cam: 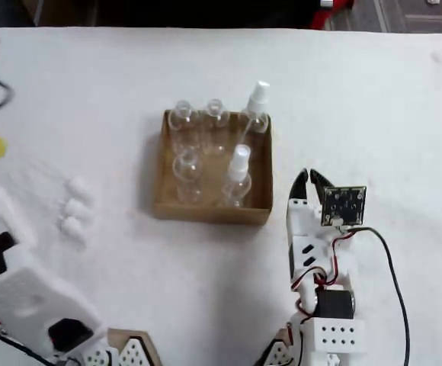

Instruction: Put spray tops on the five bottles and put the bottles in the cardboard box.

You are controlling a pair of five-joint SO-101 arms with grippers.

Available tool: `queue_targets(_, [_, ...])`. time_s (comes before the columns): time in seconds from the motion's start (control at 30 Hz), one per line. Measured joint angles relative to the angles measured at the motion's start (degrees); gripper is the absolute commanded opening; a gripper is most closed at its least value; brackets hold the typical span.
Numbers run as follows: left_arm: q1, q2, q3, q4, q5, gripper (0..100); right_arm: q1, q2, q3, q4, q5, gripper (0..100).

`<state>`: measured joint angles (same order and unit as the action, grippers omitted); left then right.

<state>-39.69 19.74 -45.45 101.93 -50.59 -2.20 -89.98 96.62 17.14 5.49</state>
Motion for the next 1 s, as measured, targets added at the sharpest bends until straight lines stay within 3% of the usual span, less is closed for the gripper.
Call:
queue_targets(0.23, [13.5, 0.0, 16.9, 0.0, -26.9, 21, 0.0, 0.0, 0.0, 0.0, 0.0, 1.9])
queue_targets(0.47, [27.7, 0.0, 29.5, -4.6, -33.7, 21, 0.0, 0.0, 0.0, 0.0, 0.0, 1.9])
queue_targets(0.67, [27.5, 0.0, 30.2, -6.5, -44.4, 21, 0.0, 0.0, 0.0, 0.0, 0.0, 1.9])
queue_targets(0.8, [23.0, 1.4, 30.4, -9.8, -49.1, 21, 0.0, 0.0, 0.0, 0.0, 0.0, 3.3])
queue_targets(1.0, [21.3, 7.6, 32.4, -14.0, -52.2, 21, 0.0, 0.0, 0.0, 0.0, 0.0, 7.5])
